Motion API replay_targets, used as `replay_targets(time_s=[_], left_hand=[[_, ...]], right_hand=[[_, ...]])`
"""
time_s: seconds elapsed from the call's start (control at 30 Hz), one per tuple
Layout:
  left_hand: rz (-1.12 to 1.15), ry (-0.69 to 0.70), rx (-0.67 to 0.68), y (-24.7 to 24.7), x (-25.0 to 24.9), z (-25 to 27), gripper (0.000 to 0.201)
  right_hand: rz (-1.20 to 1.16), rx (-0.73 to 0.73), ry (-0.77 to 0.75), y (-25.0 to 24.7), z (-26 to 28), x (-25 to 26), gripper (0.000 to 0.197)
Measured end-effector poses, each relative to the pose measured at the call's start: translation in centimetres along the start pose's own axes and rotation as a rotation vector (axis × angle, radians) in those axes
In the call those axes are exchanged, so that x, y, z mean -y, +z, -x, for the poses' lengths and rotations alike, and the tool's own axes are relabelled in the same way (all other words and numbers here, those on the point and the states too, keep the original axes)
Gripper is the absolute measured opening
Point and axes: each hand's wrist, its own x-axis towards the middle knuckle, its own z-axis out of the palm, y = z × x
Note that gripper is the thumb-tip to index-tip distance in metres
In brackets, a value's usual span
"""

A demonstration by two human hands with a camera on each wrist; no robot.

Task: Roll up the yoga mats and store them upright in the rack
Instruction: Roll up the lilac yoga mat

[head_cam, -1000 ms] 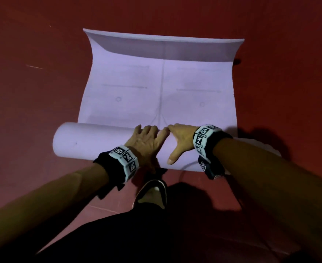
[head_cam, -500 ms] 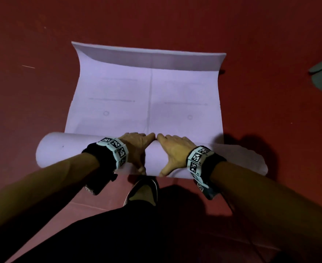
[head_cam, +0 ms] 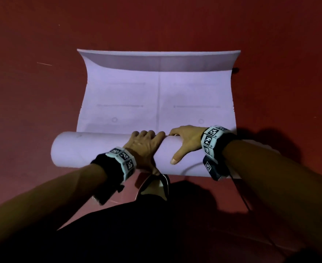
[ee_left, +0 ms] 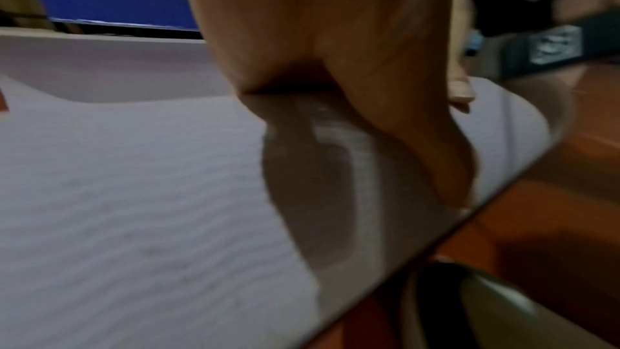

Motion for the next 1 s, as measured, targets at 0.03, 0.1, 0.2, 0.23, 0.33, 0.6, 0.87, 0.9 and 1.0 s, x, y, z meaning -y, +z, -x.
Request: replay_targets(time_s=[0.03,0.1,0.2,0.23,0.33,0.6,0.87,0.9,1.0], left_hand=[[0.037,0.003,0.019,-0.5,0.5,-0.5,0.116],[0.094,0.009,0.076,-1.4,1.2,-1.5,0.108],[0.241,0.009,0.161,-2.8,1.9,-2.5,0.098],[0.285,0.004,0.196,-3.3,2.0,-2.7,0.095],[0.332,-0.01,0.253,-4.2,2.4,-3.4,0.096],[-0.154,0.038,-0.102,-1.6,0.8,-2.9,0.131],[-0.025,0.014,-0.08,-3.2,1.5,-4.1,0.115],[-0.03,0.012,-0.075,-3.1,1.5,-4.0,0.115],[-0.049,0.017,-0.057,-3.1,1.2,-3.8,0.111]], right_hand=[[-0.013,-0.042,0.011,-0.2,0.3,-0.3,0.091],[0.024,-0.162,0.014,-0.5,1.4,-0.7,0.088],[0.227,-0.348,-0.097,0.5,3.0,-0.2,0.081],[0.287,-0.37,-0.113,1.3,3.3,0.1,0.088],[0.509,-0.341,-0.036,3.4,3.4,0.7,0.132],[0.264,-0.113,-0.01,-1.7,0.0,-0.1,0.106],[0.316,-0.206,0.066,-0.7,0.7,0.1,0.133],[0.375,-0.25,0.083,0.5,1.1,0.5,0.138],[0.437,-0.336,0.096,2.1,1.7,0.9,0.129]])
